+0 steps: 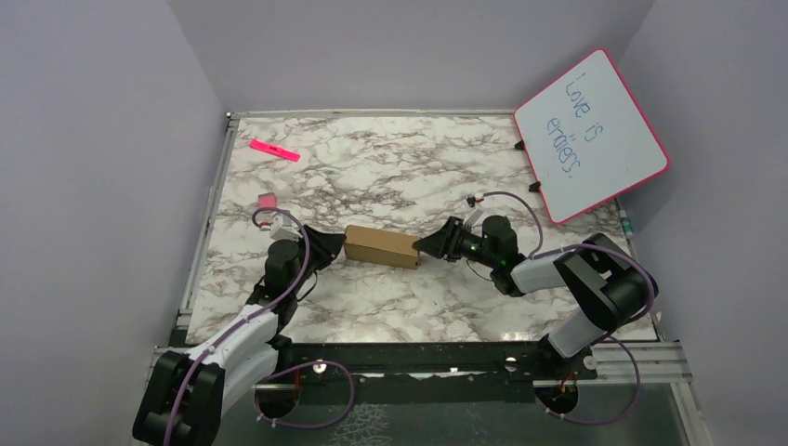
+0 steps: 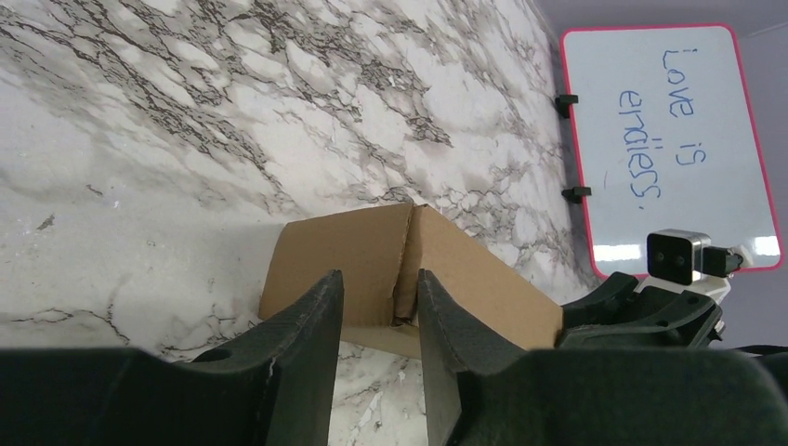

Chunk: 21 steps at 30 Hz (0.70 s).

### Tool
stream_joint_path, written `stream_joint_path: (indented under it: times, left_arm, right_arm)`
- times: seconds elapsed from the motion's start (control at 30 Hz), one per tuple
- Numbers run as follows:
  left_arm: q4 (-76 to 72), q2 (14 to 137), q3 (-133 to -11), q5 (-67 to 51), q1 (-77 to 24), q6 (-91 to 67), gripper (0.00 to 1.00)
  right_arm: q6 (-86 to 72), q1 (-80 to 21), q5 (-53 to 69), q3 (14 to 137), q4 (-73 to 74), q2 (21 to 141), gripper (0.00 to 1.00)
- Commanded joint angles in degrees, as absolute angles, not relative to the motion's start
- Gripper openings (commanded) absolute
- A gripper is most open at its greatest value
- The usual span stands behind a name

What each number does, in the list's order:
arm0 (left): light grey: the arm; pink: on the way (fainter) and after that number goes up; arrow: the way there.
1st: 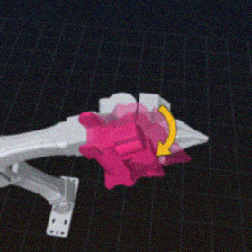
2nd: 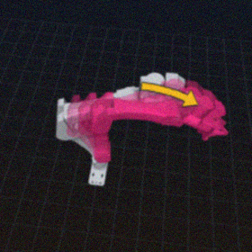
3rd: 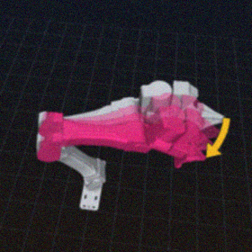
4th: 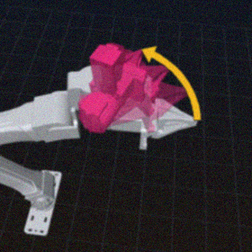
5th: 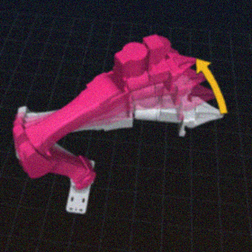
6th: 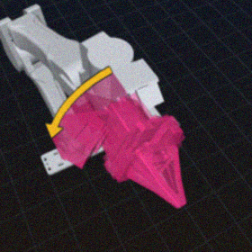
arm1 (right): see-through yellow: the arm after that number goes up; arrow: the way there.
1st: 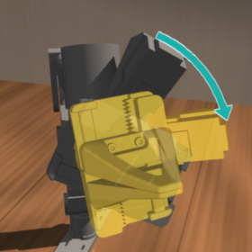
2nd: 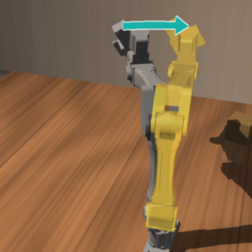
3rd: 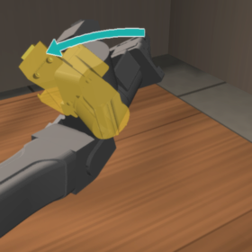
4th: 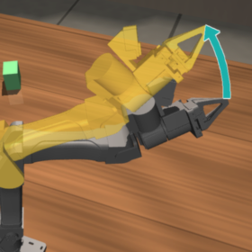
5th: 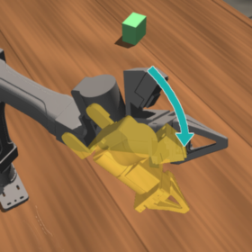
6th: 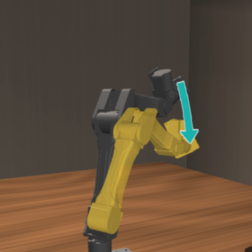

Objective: Fold the paper box

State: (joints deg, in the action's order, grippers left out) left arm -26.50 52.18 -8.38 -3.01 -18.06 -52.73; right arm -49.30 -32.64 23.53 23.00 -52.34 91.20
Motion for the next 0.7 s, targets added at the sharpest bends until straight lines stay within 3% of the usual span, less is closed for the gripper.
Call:
stream_joint_path:
  times: [0.0, 0.4, 0.67]
  left_arm:
    - [-20.2, 54.25, -4.61, -2.26, -18.08, -50.62, 0.36]
    - [-20.02, 62.69, -5.17, -1.4, -18.12, -47.27, 0.38]
    - [-20.08, 64.77, -6.16, -0.89, -18.82, -48.03, 0.29]
  right_arm:
    - [-44.65, -33.0, 24.76, 20.17, -49.48, 96.01, 0.43]
    - [-37.41, -33.01, 22.18, 24.74, -37.51, 88.51, 0.53]
    - [-33.38, -33.1, 21.31, 26.27, -33.62, 86.28, 0.53]
